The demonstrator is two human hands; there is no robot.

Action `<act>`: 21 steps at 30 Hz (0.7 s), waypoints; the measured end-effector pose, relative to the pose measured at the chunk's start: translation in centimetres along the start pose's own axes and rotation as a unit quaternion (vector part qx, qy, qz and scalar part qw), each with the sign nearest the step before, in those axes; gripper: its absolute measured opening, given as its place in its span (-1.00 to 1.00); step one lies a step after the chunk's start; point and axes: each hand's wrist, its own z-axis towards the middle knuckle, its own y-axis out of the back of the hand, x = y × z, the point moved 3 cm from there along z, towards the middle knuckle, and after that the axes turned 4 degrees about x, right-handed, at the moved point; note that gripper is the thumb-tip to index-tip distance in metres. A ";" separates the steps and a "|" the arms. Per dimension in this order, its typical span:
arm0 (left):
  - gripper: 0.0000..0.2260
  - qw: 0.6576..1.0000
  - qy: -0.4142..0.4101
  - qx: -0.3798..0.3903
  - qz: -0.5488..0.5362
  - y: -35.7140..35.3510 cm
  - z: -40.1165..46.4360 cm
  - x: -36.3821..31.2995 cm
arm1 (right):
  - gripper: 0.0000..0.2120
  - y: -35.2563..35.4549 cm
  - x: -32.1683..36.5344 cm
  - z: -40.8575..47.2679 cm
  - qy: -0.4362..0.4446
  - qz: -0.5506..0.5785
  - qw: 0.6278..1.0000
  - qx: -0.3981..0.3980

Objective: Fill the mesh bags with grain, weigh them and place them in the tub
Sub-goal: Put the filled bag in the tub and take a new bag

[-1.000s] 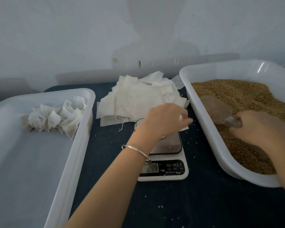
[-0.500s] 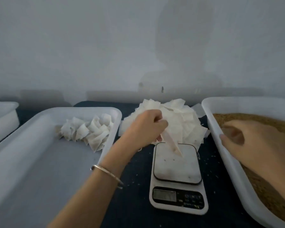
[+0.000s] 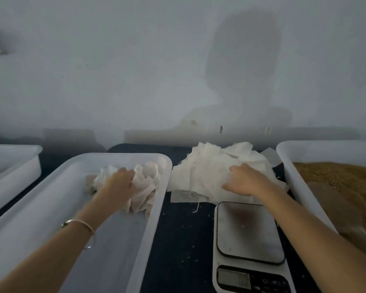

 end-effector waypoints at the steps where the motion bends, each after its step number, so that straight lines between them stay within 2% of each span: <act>1: -0.82 0.999 -0.009 0.040 0.032 -1.3 0.1 -0.1 | -0.41 -0.8 0.2 0.5 -0.003 0.007 1.000 0.001; 2: -0.78 0.996 -0.025 0.057 0.058 -2.5 0.2 -0.2 | -0.38 -1.5 0.3 1.0 -0.006 0.010 1.000 -0.004; 3: -0.80 0.997 -0.017 0.062 0.031 -3.1 0.0 -0.6 | -0.36 -2.1 0.3 1.3 -0.011 0.006 1.000 -0.016; 5: -0.88 0.998 -0.051 0.026 0.009 -3.5 0.1 -0.8 | -0.38 -2.7 0.1 1.6 -0.016 -0.012 0.998 -0.059; 6: -0.91 0.998 -0.065 0.006 0.008 -3.5 0.1 -0.7 | -0.43 -2.7 0.0 1.7 -0.015 -0.015 0.996 -0.089; 8: -0.82 0.997 -0.073 0.013 -0.028 -3.5 -0.2 -0.5 | -0.60 -2.6 -0.1 1.8 0.001 -0.003 0.990 -0.144; 10: -0.93 0.993 -0.063 0.034 -0.094 -2.9 -0.6 -0.6 | -0.77 -2.4 -0.2 1.7 0.018 0.024 0.982 -0.187; 12: -0.81 0.987 -0.038 0.009 -0.158 -1.7 -0.9 -1.2 | -0.78 -1.9 -0.4 1.5 0.020 0.041 0.974 -0.224; 14: -0.75 0.965 -0.040 -0.084 -0.244 0.4 -1.2 -3.1 | -0.75 -0.8 -0.7 1.2 0.024 0.081 0.960 -0.269; 16: -0.79 0.928 -0.074 -0.147 -0.333 3.1 -1.8 -6.1 | -0.69 0.6 -1.0 1.0 0.032 0.141 0.941 -0.306; 18: -0.82 0.894 -0.106 -0.148 -0.409 5.1 -2.4 -9.6 | -0.64 1.6 -1.2 0.7 0.028 0.136 0.941 -0.310; 21: -0.84 0.842 -0.112 -0.097 -0.520 6.5 -3.4 -14.6 | -0.61 2.7 -1.6 0.1 0.014 0.125 0.935 -0.331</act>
